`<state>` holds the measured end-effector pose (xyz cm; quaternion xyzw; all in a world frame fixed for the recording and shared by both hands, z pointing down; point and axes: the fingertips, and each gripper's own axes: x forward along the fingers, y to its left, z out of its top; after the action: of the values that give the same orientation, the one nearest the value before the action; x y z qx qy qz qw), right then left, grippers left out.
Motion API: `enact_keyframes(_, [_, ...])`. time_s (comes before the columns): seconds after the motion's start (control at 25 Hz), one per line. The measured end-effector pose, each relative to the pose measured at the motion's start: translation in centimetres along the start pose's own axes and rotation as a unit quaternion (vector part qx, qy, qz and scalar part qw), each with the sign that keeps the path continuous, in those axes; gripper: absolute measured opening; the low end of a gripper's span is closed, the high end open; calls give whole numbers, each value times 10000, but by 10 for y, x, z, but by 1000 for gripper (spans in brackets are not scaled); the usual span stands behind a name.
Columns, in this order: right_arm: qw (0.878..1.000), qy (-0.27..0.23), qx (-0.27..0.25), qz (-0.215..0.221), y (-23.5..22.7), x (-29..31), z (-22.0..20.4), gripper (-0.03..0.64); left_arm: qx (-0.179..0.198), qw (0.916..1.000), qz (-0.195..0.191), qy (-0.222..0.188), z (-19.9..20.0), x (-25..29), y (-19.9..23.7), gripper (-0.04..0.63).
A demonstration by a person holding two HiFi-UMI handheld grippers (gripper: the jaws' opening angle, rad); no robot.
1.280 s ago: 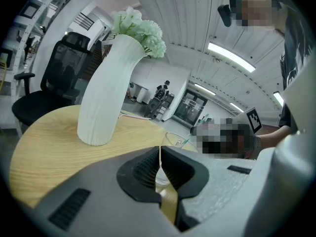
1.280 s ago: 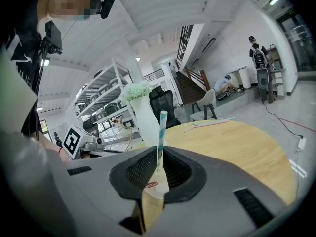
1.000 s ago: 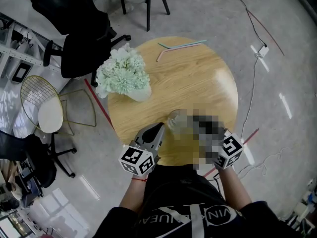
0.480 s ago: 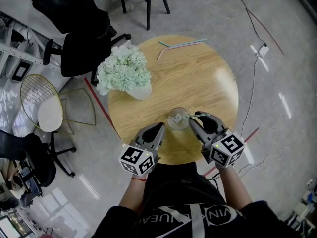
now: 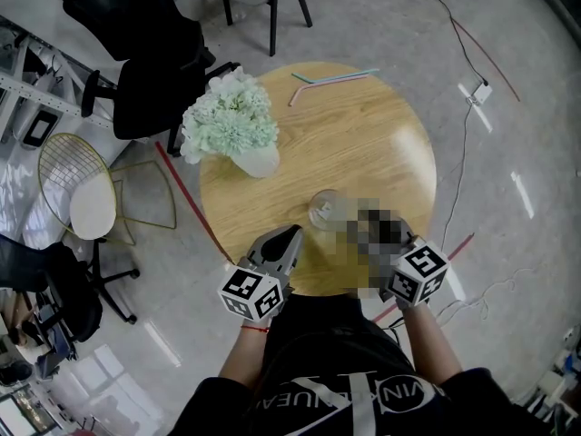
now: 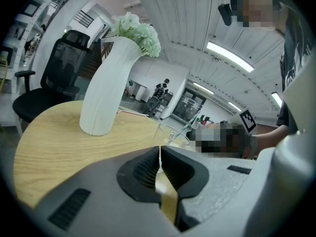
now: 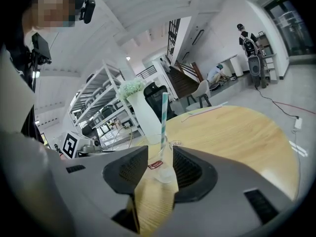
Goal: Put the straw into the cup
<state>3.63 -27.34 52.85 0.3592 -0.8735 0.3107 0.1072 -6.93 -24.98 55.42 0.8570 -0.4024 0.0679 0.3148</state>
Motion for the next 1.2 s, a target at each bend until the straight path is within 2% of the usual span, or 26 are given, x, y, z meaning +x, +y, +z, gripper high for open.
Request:
enact_keyframes(0.28, [10000, -22, -33, 44, 11, -11, -7, 129, -8, 10000, -5, -52, -6, -9, -9, 17])
enact_keyframes(0.6, [9997, -106, -164, 124, 32, -26, -12, 37, -27, 9997, -89, -214, -8, -18, -30, 17])
enact_keyframes(0.76, [9995, -130, -222, 155, 42, -36, -13, 14, -11, 9994, -177, -281, -9, -22, -45, 17])
enact_keyframes(1.2, [9988, -246, -355, 247, 64, -66, -24, 6, 191, 9985, -239, -461, -12, -38, -79, 17])
